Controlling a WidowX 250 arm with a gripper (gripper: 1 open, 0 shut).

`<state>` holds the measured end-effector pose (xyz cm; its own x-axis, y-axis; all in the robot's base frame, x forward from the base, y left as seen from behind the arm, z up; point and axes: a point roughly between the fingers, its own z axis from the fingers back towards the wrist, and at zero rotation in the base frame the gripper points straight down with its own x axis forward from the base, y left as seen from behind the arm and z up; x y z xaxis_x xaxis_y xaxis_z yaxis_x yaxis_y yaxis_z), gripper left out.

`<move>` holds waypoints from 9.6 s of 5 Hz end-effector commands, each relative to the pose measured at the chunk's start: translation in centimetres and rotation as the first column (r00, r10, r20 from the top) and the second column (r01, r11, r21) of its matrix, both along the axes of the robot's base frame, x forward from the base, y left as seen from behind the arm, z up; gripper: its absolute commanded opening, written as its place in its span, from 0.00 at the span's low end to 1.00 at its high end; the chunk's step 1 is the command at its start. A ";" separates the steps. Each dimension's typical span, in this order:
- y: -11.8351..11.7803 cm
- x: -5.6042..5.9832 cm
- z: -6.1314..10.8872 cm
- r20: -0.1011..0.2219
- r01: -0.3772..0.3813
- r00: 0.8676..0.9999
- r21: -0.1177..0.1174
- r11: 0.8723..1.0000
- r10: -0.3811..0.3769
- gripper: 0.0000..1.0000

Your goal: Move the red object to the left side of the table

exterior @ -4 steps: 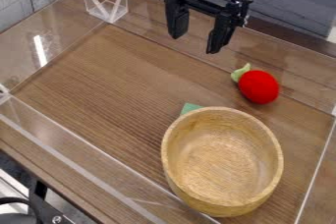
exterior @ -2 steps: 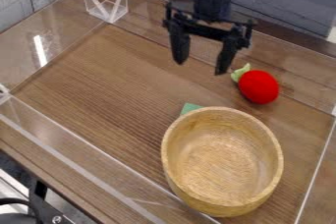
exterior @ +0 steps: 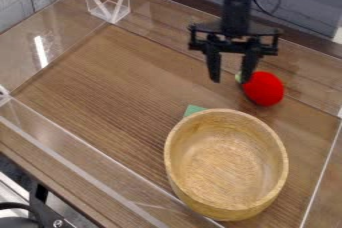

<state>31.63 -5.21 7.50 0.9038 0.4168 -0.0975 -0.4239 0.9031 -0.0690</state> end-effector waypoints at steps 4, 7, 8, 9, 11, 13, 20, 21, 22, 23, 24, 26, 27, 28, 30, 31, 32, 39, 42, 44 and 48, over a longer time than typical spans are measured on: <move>-3.0 4.3 0.9 0.097 -0.389 0.913 -0.089 0.917 0.397 1.00; -3.4 6.1 -1.2 0.110 -0.384 0.913 -0.096 0.918 0.393 1.00; -3.3 5.6 -2.3 0.115 -0.408 0.902 -0.098 0.908 0.417 1.00; -4.2 5.6 -2.4 0.119 -0.429 0.891 -0.100 0.898 0.439 1.00; -6.0 5.5 -3.8 0.129 -0.461 0.872 -0.104 0.881 0.472 1.00; -6.1 5.8 -3.5 0.158 -0.516 0.834 -0.116 0.849 0.528 1.00; 0.6 5.4 5.2 0.192 -0.575 0.749 -0.285 0.767 0.634 0.00; 1.5 5.5 4.8 0.209 -0.555 0.761 -0.279 0.784 0.614 0.00; 2.2 5.4 4.2 0.225 -0.537 0.772 -0.271 0.799 0.595 0.00; 2.5 5.5 3.8 0.241 -0.538 0.767 -0.265 0.800 0.595 0.00; 2.8 5.5 3.5 0.255 -0.539 0.761 -0.262 0.800 0.597 0.00; 3.4 5.5 4.1 0.276 -0.552 0.742 -0.264 0.791 0.610 0.00; 3.6 5.6 4.8 0.287 -0.555 0.736 -0.264 0.789 0.613 0.00; 3.7 5.9 4.9 0.299 -0.544 0.739 -0.263 0.796 0.604 0.00; 3.9 5.9 5.2 0.319 -0.515 0.755 -0.254 0.819 0.573 0.00; 3.9 6.0 5.5 0.328 -0.497 0.764 -0.249 0.831 0.555 0.00; 3.5 5.8 5.8 0.336 -0.519 0.747 -0.244 0.819 0.574 0.00; 10.6 -3.2 8.1 0.417 -0.710 0.553 -0.217 0.670 0.721 0.00; 15.3 -8.6 2.4 0.518 -0.763 0.487 -0.141 0.631 0.703 0.00; 18.8 -6.7 -1.1 0.532 -0.806 0.476 -0.053 0.589 0.700 0.00; 22.0 -4.4 -3.0 0.471 -0.758 0.610 0.110 0.643 0.638 1.00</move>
<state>26.35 16.33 3.18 0.2708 0.8954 0.3534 -0.9337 0.3337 -0.1299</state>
